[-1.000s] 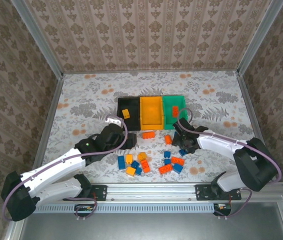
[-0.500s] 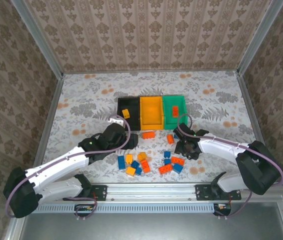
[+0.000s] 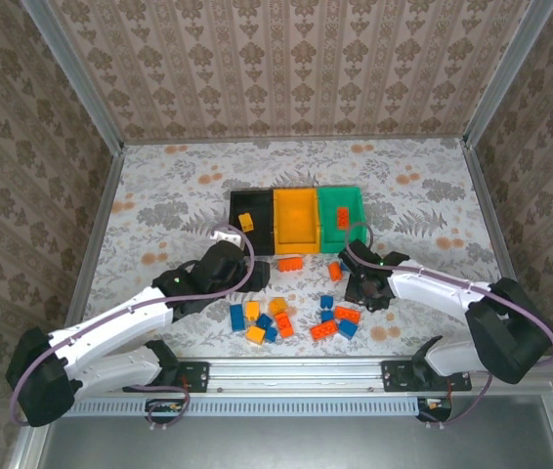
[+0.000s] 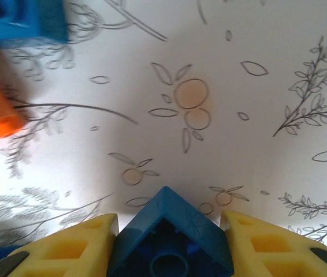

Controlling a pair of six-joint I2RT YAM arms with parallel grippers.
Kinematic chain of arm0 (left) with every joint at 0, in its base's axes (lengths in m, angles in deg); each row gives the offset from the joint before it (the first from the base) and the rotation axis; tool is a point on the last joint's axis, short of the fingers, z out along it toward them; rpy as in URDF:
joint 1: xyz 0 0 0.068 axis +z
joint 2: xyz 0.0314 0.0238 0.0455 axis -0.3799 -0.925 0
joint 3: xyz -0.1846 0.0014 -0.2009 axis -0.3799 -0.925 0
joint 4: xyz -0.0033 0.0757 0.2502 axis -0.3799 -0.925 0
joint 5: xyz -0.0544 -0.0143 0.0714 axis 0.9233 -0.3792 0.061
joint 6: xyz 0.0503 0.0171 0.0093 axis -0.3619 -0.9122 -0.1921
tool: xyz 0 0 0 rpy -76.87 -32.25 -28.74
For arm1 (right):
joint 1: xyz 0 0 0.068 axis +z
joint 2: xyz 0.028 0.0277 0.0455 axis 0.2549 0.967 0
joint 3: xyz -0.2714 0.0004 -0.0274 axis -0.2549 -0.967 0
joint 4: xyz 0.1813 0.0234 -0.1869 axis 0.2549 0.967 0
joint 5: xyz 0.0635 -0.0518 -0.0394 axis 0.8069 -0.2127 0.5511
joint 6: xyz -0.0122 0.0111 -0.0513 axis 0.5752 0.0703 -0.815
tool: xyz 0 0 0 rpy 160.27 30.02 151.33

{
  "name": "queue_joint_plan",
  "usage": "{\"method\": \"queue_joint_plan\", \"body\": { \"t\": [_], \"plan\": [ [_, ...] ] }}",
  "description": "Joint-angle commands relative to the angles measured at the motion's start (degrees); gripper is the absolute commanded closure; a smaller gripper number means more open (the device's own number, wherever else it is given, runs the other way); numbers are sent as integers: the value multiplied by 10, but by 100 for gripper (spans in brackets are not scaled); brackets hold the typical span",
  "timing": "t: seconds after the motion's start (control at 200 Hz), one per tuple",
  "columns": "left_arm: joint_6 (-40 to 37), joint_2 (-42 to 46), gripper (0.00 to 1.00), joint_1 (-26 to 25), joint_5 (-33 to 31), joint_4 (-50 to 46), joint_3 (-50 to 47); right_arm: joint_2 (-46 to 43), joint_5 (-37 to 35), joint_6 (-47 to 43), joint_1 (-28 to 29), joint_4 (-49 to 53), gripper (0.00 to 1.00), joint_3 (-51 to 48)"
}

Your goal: Sort the legos into containers by color

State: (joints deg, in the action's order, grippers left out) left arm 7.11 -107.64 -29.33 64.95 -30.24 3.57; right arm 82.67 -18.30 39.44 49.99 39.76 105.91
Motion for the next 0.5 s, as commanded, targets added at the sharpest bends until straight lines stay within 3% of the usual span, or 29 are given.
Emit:
{"method": "queue_joint_plan", "body": {
  "t": [0.0,0.225,0.495],
  "plan": [
    [11,21,0,7,-8,-15,-3,-43,13,-51,11,24,65,60],
    [19,57,0,10,-25,-45,-16,26,-3,-136,78,15,65,243],
    [41,88,0,12,-20,-82,-31,259,-88,-179,79,8,63,453]
  ]
}}
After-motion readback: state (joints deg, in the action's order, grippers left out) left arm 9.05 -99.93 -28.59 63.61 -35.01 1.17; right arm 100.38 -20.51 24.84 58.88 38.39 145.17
